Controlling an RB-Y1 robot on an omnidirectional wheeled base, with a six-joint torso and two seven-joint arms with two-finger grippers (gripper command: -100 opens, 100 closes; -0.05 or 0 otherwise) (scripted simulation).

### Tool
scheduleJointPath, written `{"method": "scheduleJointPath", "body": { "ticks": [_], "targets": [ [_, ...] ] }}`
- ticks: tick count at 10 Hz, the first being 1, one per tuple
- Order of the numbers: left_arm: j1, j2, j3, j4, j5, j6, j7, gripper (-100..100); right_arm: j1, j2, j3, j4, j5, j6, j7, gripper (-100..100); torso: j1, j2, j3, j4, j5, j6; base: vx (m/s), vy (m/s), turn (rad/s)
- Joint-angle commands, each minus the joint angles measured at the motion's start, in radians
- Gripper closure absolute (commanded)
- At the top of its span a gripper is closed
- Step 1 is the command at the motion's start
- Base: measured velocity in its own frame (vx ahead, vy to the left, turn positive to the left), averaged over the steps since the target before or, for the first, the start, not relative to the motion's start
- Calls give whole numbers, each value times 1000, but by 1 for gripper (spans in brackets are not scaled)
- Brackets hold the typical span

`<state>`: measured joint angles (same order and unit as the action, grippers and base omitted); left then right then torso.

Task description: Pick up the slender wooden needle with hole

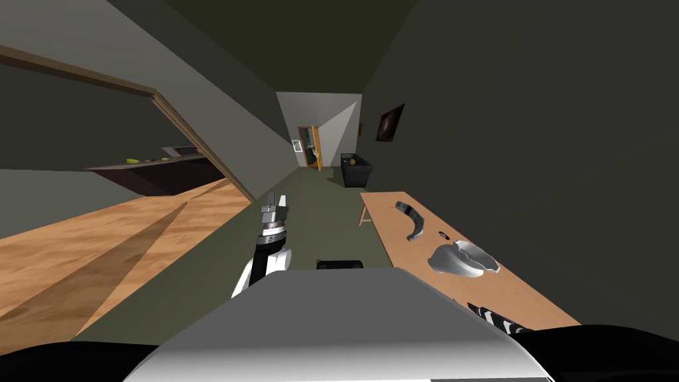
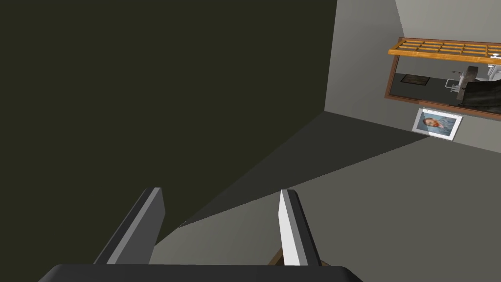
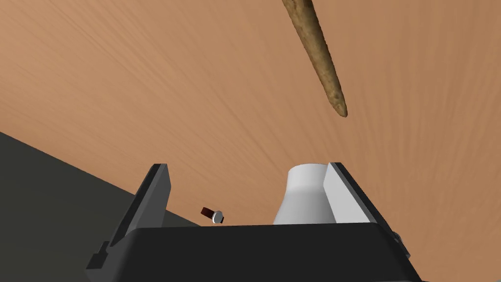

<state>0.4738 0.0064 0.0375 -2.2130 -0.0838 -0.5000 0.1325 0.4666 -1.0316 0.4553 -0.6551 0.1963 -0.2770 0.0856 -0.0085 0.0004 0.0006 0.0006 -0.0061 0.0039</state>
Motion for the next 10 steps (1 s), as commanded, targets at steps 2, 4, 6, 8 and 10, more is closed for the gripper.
{"method": "scheduleJointPath", "body": {
  "ticks": [2,4,6,8,10],
  "targets": [
    [0,0,0,0,0,0,0,0,14,-11,-42,-32,-73,65,-30,-100,0,0,0,0,0,0,-12,35,-4],
    [0,0,0,0,0,0,0,0,15,-8,-71,-36,-127,111,-47,-100,0,0,0,0,0,0,-11,31,-5],
    [0,0,0,0,0,0,0,0,14,-3,-101,-41,-182,159,-64,-100,-1,0,0,0,0,0,-14,31,-2],
    [0,0,0,0,0,0,0,0,14,3,-132,-45,-241,209,-83,-100,-1,0,0,0,0,0,-14,23,-2],
    [0,0,0,0,0,0,0,0,13,11,-164,-49,-300,252,-102,-100,-1,0,0,0,0,0,-15,14,0]
  ]
}}
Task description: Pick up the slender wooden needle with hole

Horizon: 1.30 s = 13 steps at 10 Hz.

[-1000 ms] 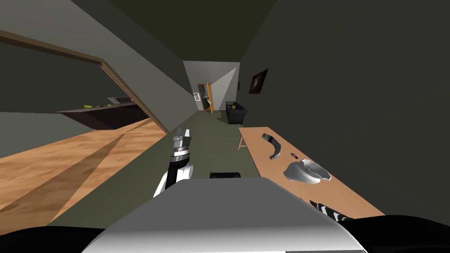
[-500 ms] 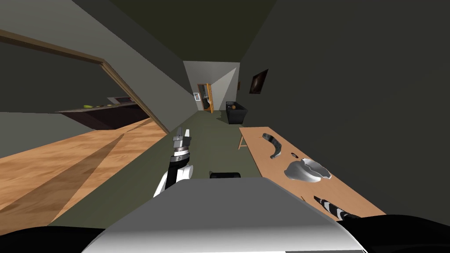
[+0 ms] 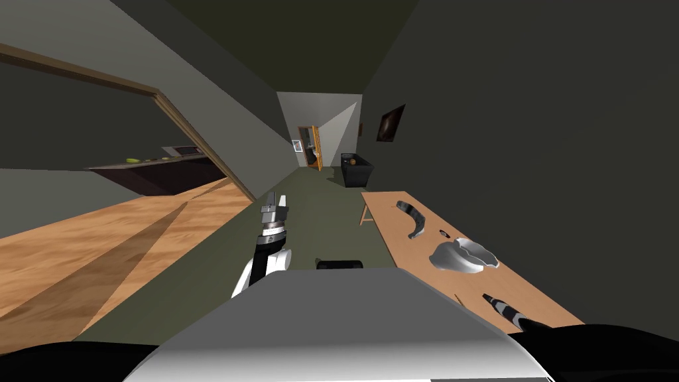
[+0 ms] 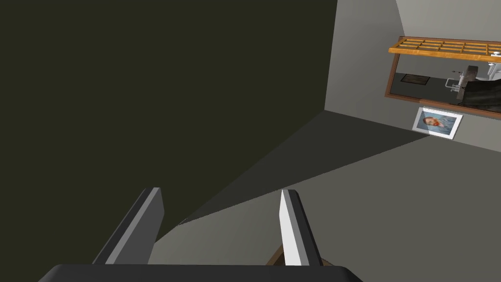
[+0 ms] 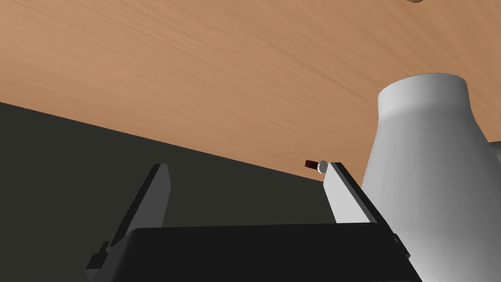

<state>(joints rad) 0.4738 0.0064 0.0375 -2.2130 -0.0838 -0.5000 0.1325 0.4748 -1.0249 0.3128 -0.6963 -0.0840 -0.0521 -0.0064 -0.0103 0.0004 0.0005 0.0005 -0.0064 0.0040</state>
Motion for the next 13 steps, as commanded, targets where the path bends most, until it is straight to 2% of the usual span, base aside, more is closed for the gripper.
{"method": "scheduleJointPath", "body": {
  "ticks": [1,2,4,5,6,7,8,9,10,11,12,13],
  "targets": [
    [0,0,0,0,0,0,0,0,5,4,-21,-8,-50,34,-10,-100,0,0,0,0,0,0,-13,8,2],
    [0,0,0,0,0,0,0,0,4,13,-54,-11,-80,71,-29,-100,0,0,0,0,0,0,-16,10,2],
    [0,0,0,0,0,0,0,0,4,13,-54,-11,-118,85,-29,-100,0,0,0,0,0,0,-7,3,1],
    [0,0,0,0,0,0,0,0,3,22,-87,-15,-158,132,-49,-100,-1,-1,0,0,0,0,-8,-2,5],
    [0,0,0,0,0,0,0,0,3,22,-87,-15,-183,138,-49,-100,-1,0,0,0,0,0,-10,-1,2],
    [0,0,0,0,0,0,0,0,2,32,-121,-18,-213,179,-68,-100,-1,0,0,0,0,0,-16,-1,6],
    [0,0,0,0,0,0,0,0,2,32,-121,-18,-247,191,-68,-100,-1,0,0,0,0,0,-13,-2,4],
    [0,0,0,0,0,0,0,0,0,43,-156,-20,-279,224,-88,-100,-1,0,0,0,0,0,-16,-8,5],
    [0,0,0,0,0,0,0,0,0,43,-156,-20,-310,245,-88,-100,-1,0,0,0,0,0,-12,-7,6],
    [0,0,0,0,0,0,0,0,0,43,-156,-20,-320,245,-88,-100,-1,0,0,0,0,0,0,0,0],
    [0,0,0,0,0,0,0,0,-2,54,-191,-23,-353,296,-107,-100,-1,-1,0,0,0,0,-9,-5,9],
    [0,0,0,0,0,0,0,0,-2,54,-191,-23,-379,300,-107,-100,-1,0,0,0,0,0,-9,-6,6]
  ]
}}
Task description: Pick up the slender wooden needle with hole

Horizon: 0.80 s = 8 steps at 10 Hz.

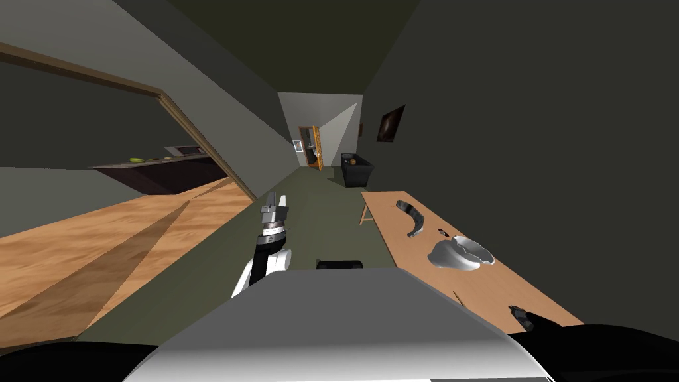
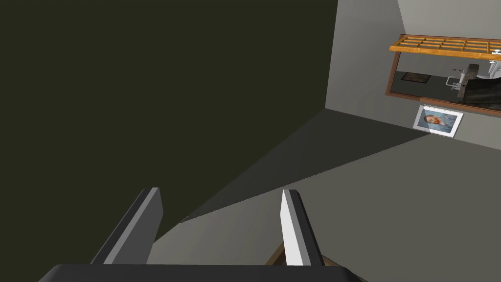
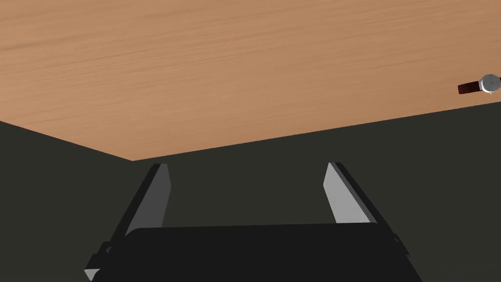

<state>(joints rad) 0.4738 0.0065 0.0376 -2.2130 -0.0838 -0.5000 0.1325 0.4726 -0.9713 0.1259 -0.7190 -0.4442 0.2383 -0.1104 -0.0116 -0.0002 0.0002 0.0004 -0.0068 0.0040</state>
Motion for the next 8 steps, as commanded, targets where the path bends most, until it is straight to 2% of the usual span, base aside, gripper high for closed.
{"method": "scheduleJointPath", "body": {
  "ticks": [1,2,3,4,5,6,7,8],
  "targets": [
    [0,0,0,0,0,0,0,0,0,1,-4,0,-29,10,-3,-100,0,0,0,0,0,0,0,0,0],
    [0,0,0,0,0,0,0,0,-3,12,-38,-2,-70,57,-22,-100,0,0,0,0,0,0,-9,-6,10],
    [0,0,0,0,0,0,0,0,-3,12,-38,-2,-95,66,-22,-100,0,0,0,0,0,0,-10,-7,7],
    [0,0,0,0,0,0,0,0,-6,23,-73,-4,-122,105,-41,-100,0,0,0,0,0,0,-14,-8,11],
    [0,0,0,0,0,0,0,0,-6,23,-73,-4,-150,122,-41,-100,0,0,0,0,0,0,-13,-7,7],
    [0,0,0,0,0,0,0,0,-10,34,-107,-5,-193,151,-59,-100,0,0,0,0,0,0,-13,-10,16],
    [0,0,0,0,0,0,0,0,-10,34,-107,-5,-218,177,-59,-100,0,0,0,0,0,0,-11,-9,7],
    [0,0,0,0,0,0,0,0,-10,34,-107,-5,-230,177,-59,-100,0,0,0,0,0,0,0,0,0]
  ]
}}
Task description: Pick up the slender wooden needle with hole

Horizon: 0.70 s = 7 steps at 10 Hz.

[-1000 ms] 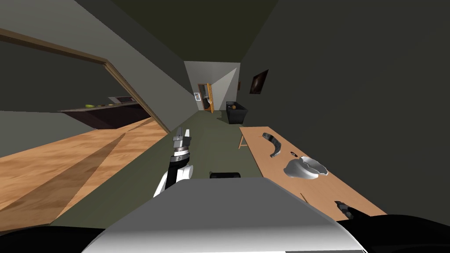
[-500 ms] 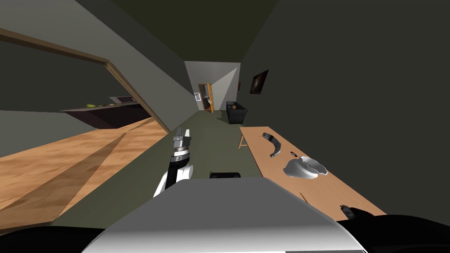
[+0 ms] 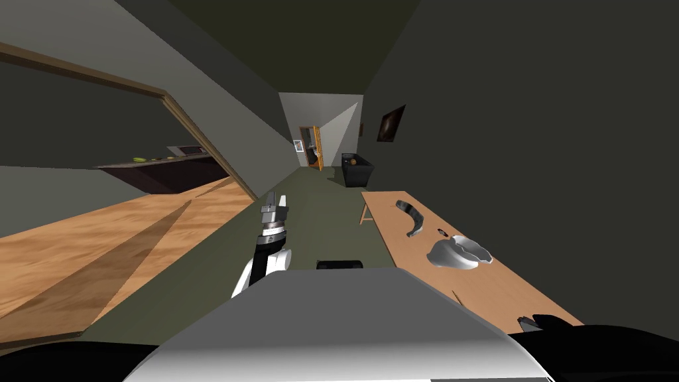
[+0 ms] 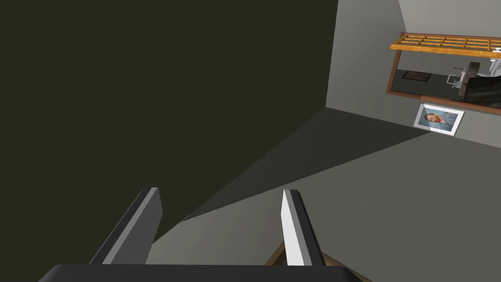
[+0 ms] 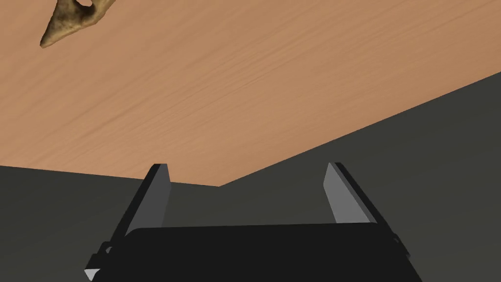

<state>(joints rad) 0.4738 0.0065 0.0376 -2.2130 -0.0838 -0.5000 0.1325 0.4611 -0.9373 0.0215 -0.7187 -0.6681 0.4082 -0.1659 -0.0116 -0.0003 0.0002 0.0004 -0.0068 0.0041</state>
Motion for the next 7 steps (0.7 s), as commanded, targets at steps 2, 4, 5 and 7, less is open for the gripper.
{"method": "scheduleJointPath", "body": {
  "ticks": [2,4,5,7],
  "targets": [
    [0,0,0,0,0,0,0,0,-2,11,-37,-7,-71,63,-21,-100,0,0,0,0,0,0,-8,-13,12],
    [0,0,0,0,0,0,0,0,-7,23,-69,-8,-133,115,-37,-100,-1,0,0,0,0,0,-11,-21,12],
    [0,0,0,0,0,0,0,0,-12,36,-101,-9,-171,144,-52,-100,-1,0,0,0,0,0,-11,-29,17],
    [0,0,0,0,0,0,0,0,-19,49,-131,-10,-216,200,-67,-100,-1,0,0,0,0,0,-8,-33,12]
  ]
}}
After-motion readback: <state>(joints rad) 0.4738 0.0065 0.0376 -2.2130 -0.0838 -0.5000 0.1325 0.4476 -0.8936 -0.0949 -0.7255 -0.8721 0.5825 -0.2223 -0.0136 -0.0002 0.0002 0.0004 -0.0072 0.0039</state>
